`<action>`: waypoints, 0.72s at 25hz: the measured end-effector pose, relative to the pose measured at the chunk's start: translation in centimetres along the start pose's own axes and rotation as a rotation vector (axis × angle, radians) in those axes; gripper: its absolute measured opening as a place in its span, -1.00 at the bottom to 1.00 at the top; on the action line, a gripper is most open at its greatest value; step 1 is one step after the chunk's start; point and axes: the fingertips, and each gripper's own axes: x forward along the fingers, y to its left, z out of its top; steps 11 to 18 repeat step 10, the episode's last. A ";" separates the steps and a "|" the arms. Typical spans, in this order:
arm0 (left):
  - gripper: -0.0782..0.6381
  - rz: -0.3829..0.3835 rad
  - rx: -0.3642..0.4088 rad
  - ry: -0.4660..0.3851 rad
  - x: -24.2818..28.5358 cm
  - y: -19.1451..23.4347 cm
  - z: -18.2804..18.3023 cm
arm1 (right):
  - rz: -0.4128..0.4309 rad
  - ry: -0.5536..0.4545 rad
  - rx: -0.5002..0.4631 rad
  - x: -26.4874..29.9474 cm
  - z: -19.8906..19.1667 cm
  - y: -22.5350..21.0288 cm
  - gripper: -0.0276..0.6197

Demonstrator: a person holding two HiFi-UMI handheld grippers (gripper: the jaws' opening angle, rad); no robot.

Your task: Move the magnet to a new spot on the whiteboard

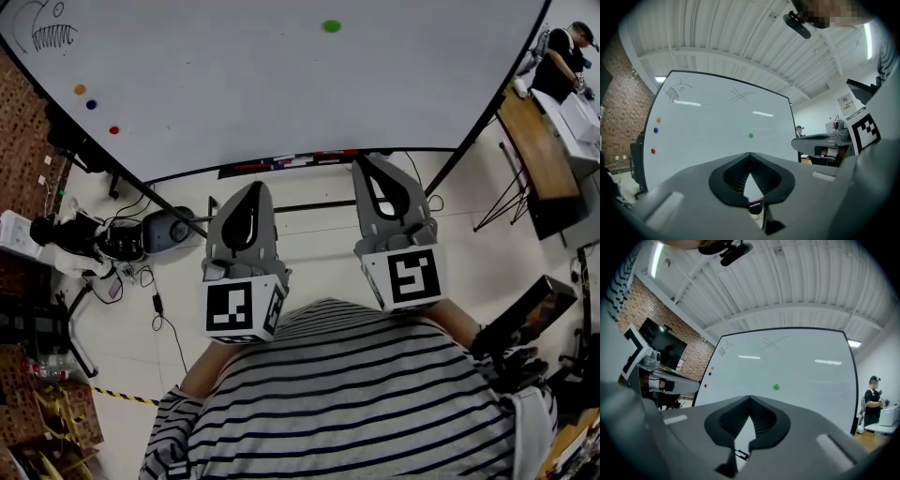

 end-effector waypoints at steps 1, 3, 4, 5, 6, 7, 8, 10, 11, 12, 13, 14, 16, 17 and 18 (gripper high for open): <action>-0.74 0.002 -0.002 0.000 0.1 0.0 0.0 | 0.002 0.004 -0.010 0.1 -0.1 0.0 -0.91; -0.74 0.006 -0.009 0.001 0.3 0.0 0.2 | 0.008 0.013 -0.019 0.5 -0.2 -0.1 -0.91; -0.73 0.006 -0.012 -0.002 0.4 0.1 0.3 | 0.012 0.012 -0.019 0.7 -0.2 0.1 -0.91; -0.74 0.006 -0.013 -0.005 0.5 0.2 0.4 | 0.018 0.008 -0.021 0.9 -0.2 0.4 -0.91; -0.74 0.005 -0.014 -0.008 0.5 0.4 0.3 | 0.025 0.005 -0.025 1.1 -0.2 0.8 -0.91; -0.74 0.006 -0.013 -0.012 0.5 0.6 0.3 | 0.035 0.002 -0.032 1.4 -0.2 1.2 -0.91; -0.74 0.008 -0.012 -0.017 0.5 0.9 0.4 | 0.045 0.000 -0.039 1.7 -0.2 1.6 -0.91; -0.74 0.014 -0.009 -0.028 0.6 1.6 0.5 | 0.068 -0.002 -0.051 2.5 -0.2 2.5 -0.91; -0.74 0.014 -0.009 -0.028 0.6 1.6 0.5 | 0.068 -0.002 -0.051 2.5 -0.2 2.5 -0.91; -0.74 0.014 -0.009 -0.028 0.6 1.6 0.5 | 0.068 -0.002 -0.051 2.5 -0.2 2.5 -0.91; -0.74 0.014 -0.009 -0.028 0.6 1.6 0.5 | 0.068 -0.002 -0.051 2.5 -0.2 2.5 -0.91; -0.74 0.014 -0.009 -0.028 0.6 1.6 0.5 | 0.068 -0.002 -0.051 2.5 -0.2 2.5 -0.91; -0.74 0.014 -0.009 -0.028 0.6 1.6 0.5 | 0.068 -0.002 -0.051 2.5 -0.2 2.5 -0.91; -0.74 0.014 -0.009 -0.028 0.6 1.6 0.5 | 0.068 -0.002 -0.051 2.5 -0.2 2.5 -0.91; -0.74 0.014 -0.009 -0.028 0.6 1.6 0.5 | 0.068 -0.002 -0.051 2.5 -0.2 2.5 -0.91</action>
